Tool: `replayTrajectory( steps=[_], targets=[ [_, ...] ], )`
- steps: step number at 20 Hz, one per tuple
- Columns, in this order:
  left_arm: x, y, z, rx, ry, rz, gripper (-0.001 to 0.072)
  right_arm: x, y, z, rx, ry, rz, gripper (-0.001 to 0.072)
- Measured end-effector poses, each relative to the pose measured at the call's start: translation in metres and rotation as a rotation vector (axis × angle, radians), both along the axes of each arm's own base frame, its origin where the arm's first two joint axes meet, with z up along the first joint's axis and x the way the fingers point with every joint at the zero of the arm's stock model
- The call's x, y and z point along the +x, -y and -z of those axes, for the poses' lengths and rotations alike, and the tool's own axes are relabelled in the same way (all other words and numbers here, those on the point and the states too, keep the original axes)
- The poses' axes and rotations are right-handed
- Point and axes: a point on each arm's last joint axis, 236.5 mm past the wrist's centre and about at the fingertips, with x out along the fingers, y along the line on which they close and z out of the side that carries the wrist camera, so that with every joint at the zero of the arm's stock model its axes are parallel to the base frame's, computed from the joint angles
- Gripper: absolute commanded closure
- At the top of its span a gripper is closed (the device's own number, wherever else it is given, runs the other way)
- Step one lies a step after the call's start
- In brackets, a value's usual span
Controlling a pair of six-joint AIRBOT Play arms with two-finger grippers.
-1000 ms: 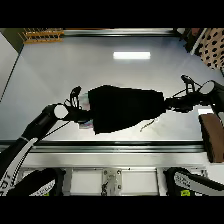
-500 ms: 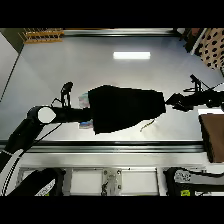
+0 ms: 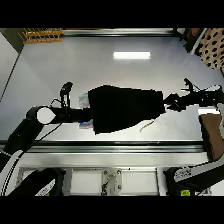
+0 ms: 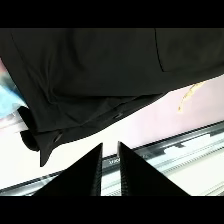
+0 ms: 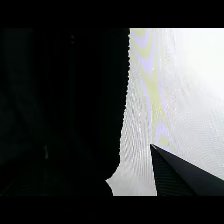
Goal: Fold the clothes and pants, and hang the long-sleeved shirts on hangers.
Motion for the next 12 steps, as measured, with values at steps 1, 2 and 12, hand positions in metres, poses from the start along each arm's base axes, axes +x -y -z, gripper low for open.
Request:
replayTrajectory(
  steps=[1,2,12],
  targets=[
    [0.000,0.000,0.001,0.001,-0.003,0.000,0.0607,0.000,-0.004,0.005,0.007,-0.005,-0.014,-0.0006],
    [0.000,0.000,0.002,0.003,-0.006,0.000,0.0607,-0.001,-0.007,0.009,0.010,-0.010,-0.027,-0.0007],
    [0.000,0.005,0.021,-0.001,-0.082,-0.015,0.0607,0.007,-0.065,0.012,0.101,-0.002,-0.107,-0.0003]
  ],
)
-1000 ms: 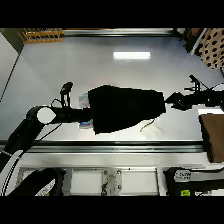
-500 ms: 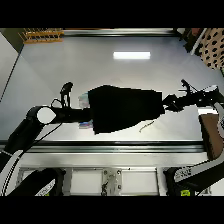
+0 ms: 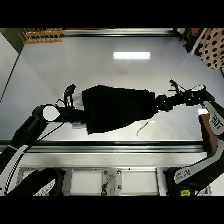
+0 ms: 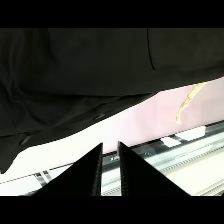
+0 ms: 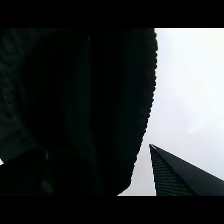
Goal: Fold the clothes and pants, and hang the long-sleeved shirts on hangers.
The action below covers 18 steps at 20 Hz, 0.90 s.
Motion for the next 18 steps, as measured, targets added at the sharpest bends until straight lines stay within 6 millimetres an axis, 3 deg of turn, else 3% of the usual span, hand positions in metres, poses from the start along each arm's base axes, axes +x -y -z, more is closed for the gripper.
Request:
replayTrajectory(
  steps=[6,7,8,9,11,12,13,18],
  targets=[
    [0.000,0.001,0.002,0.001,-0.005,0.000,0.0607,0.002,-0.033,-0.008,0.047,0.011,-0.035,0.0006],
    [0.000,0.001,0.002,0.000,-0.005,0.000,0.0607,0.002,-0.036,-0.009,0.050,0.011,-0.041,0.0114],
    [0.000,0.001,0.002,0.000,-0.005,0.000,0.0608,0.001,-0.040,-0.009,0.052,0.011,-0.049,0.0389],
    [0.000,0.001,0.002,0.000,-0.005,0.000,0.0608,0.001,-0.043,-0.010,0.056,0.012,-0.054,0.0572],
    [0.000,0.001,0.002,-0.001,-0.006,-0.001,0.0609,0.000,-0.046,-0.010,0.058,0.011,-0.061,0.0678],
    [0.000,0.001,0.002,-0.001,-0.006,-0.001,0.0614,0.000,-0.046,-0.011,0.058,0.011,-0.061,0.0678],
    [0.000,0.001,0.002,-0.002,-0.007,-0.002,0.0700,0.000,-0.044,-0.011,0.054,0.012,-0.060,0.0678],
    [0.003,0.008,0.001,-0.003,0.016,0.010,0.0701,-0.020,-0.014,-0.019,-0.056,-0.060,-0.064,0.0678]
  ],
)
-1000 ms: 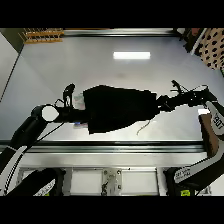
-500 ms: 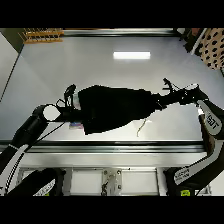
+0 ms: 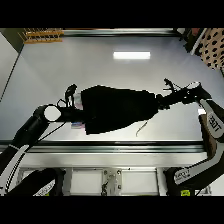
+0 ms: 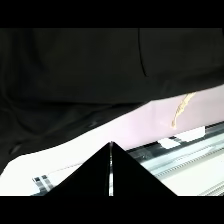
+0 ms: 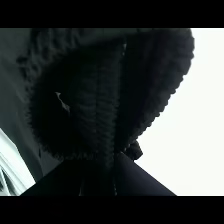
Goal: Fold the clothes and pants, and hang the long-sleeved shirts on hangers.
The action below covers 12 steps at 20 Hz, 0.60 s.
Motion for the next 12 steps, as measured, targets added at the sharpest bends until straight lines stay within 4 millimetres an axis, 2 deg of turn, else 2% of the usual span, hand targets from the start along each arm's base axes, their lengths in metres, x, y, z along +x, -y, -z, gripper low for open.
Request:
replayTrajectory(
  steps=[3,6,9,12],
  targets=[
    [0.007,0.018,0.003,0.009,0.006,0.044,0.0701,-0.021,0.031,-0.017,-0.139,-0.041,-0.015,0.0678],
    [0.022,0.053,0.009,0.019,0.019,0.121,0.0700,-0.040,0.057,-0.045,-0.280,-0.055,-0.018,0.0679],
    [0.037,0.099,0.023,0.026,0.027,0.196,0.0701,-0.052,0.066,-0.079,-0.366,-0.034,0.002,0.0679],
    [0.045,0.148,0.043,0.029,0.031,0.269,0.0700,-0.060,0.061,-0.111,-0.427,0.016,0.008,0.0679]
  ],
)
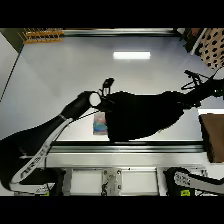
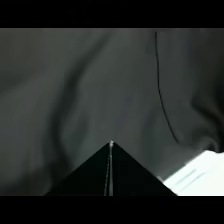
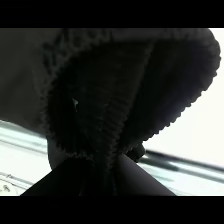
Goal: Fold the clothes and pants, and hang the long-sleeved shirts on hangers.
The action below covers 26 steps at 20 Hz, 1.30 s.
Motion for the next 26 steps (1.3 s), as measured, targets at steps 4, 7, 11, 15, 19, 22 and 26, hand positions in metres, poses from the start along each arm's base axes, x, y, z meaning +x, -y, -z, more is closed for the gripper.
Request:
replayTrajectory(
  steps=[4,7,11,15,19,22,26],
  targets=[
    [-0.008,0.061,0.029,0.004,-0.006,0.095,0.0700,-0.008,-0.020,-0.028,-0.057,0.059,-0.042,0.0679],
    [-0.020,0.099,0.046,0.003,-0.009,0.165,0.0700,-0.013,-0.041,-0.037,-0.076,0.075,-0.097,0.0679],
    [-0.040,0.132,0.063,0.014,-0.034,0.246,0.0700,-0.019,-0.063,-0.041,-0.091,0.079,-0.151,0.0679],
    [-0.047,0.140,0.071,0.023,-0.053,0.271,0.0701,-0.023,-0.073,-0.043,-0.099,0.077,-0.170,0.0679],
    [-0.022,0.129,0.049,0.000,-0.030,0.225,0.0700,-0.024,-0.080,-0.043,-0.098,0.079,-0.181,0.0679],
    [0.014,0.108,0.020,-0.023,0.015,0.165,0.0700,-0.025,-0.085,-0.043,-0.098,0.076,-0.184,0.0679],
    [0.067,0.060,-0.019,-0.004,0.111,0.082,0.0700,-0.027,-0.099,-0.043,-0.099,0.090,-0.224,0.0679]
  ],
)
